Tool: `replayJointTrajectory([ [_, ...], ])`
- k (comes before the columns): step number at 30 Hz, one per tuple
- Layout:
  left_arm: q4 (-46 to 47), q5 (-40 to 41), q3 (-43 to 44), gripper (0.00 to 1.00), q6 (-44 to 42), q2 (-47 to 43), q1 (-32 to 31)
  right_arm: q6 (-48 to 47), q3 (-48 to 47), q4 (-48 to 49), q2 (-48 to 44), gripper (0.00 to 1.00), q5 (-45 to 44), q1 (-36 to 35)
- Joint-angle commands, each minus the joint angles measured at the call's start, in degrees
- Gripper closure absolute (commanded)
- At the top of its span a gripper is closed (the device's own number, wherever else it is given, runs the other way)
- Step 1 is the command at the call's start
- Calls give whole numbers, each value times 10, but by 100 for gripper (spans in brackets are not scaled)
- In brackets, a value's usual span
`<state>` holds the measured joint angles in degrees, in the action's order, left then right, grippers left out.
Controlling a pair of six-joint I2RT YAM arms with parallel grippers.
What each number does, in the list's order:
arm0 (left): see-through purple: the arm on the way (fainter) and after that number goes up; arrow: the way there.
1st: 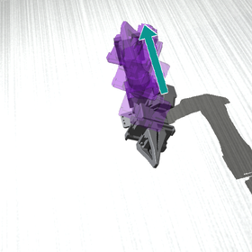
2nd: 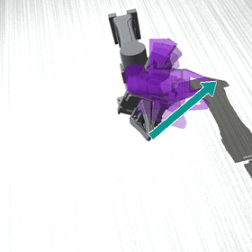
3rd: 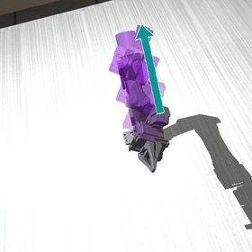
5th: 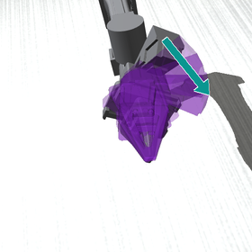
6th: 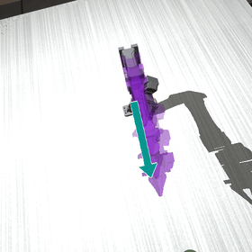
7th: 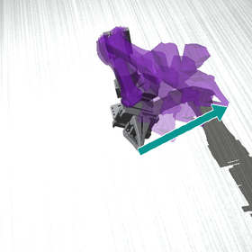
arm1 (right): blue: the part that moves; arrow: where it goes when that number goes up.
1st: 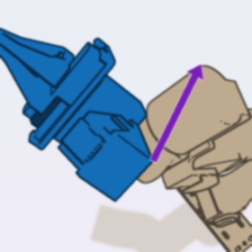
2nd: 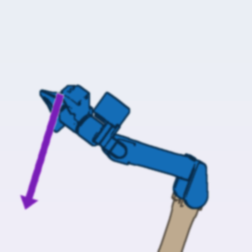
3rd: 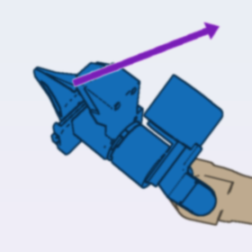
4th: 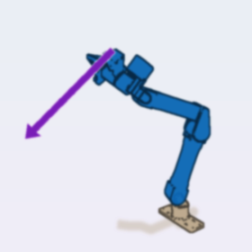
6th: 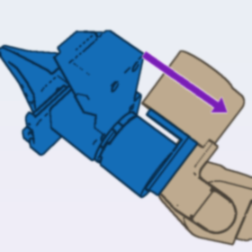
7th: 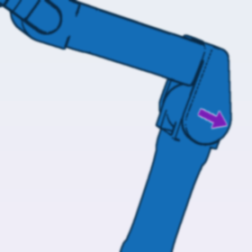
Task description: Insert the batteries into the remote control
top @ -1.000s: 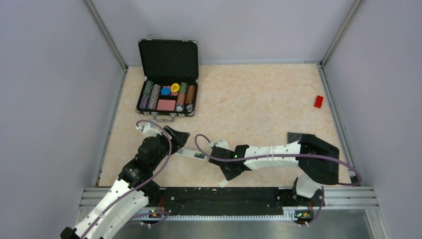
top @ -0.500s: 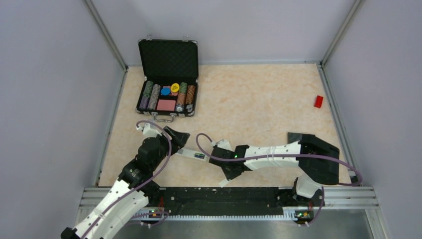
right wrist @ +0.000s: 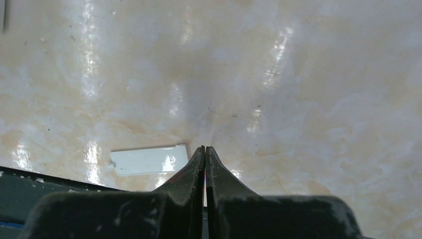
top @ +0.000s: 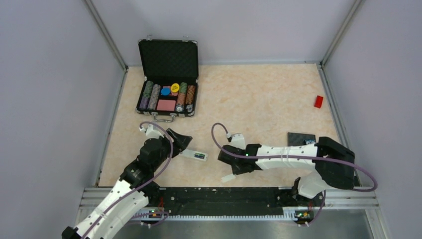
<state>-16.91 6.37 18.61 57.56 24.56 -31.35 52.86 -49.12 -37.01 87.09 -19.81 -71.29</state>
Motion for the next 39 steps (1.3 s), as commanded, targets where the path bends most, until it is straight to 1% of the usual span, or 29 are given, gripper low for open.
replayJointTrajectory([
  [1, 32, -13, -2, 23, 6, 5, 3, 74, 18, -6, -58, 100, -43, 24],
  [3, 33, -14, -2, 23, 7, 5, 3, 87, 26, -2, -79, 100, -48, 33],
  [5, 32, -14, -2, 23, 7, 4, 3, 57, 28, 15, -89, 100, -34, 44],
  [6, 31, -13, -2, 23, 6, 2, 3, 23, 25, 23, -90, 100, -25, 46],
  [7, 28, -10, 0, 23, 5, 1, 3, -24, 21, 36, -90, 98, -8, 46],
  [8, 23, -6, 2, 23, 3, -1, 3, -102, 19, 50, -92, 91, 18, 45],
  [9, 16, 1, 5, 23, 0, -4, 3, -140, 18, 59, -93, 83, 47, 46],
  [10, 5, 10, 9, 23, -2, -9, 3, -200, 16, 61, -94, 80, 75, 46],
  [12, -20, 42, 19, 23, -5, -20, 3, -276, 15, 67, -99, 81, 141, 45],
  [14, -55, 82, 31, 23, -2, -31, 3, -306, 15, 79, -102, 87, 199, 44],
  [15, -82, 111, 42, 23, 2, -37, 3, -313, 17, 86, -99, 91, 229, 44],
  [16, -102, 132, 50, 23, 7, -40, 3, -316, 15, 90, -93, 94, 245, 39],
  [18, -132, 167, 65, 23, 14, -49, 3, -312, 11, 98, -70, 96, 262, 19],
  [22, -162, 204, 80, 23, 22, -74, 2, -295, -6, 128, -2, 100, 291, -26],
  [24, -168, 213, 84, 23, 24, -84, 3, -286, -22, 131, 36, 100, 279, -41],
  [27, -171, 219, 86, 23, 25, -93, 3, -266, -35, 139, 61, 100, 248, -47],
  [33, -181, 218, 86, 23, 29, -95, 3, -239, -50, 130, 82, 100, 168, -46],
  [39, -184, 217, 86, 23, 29, -96, 3, -225, -41, 116, 79, 100, 136, -35],
])
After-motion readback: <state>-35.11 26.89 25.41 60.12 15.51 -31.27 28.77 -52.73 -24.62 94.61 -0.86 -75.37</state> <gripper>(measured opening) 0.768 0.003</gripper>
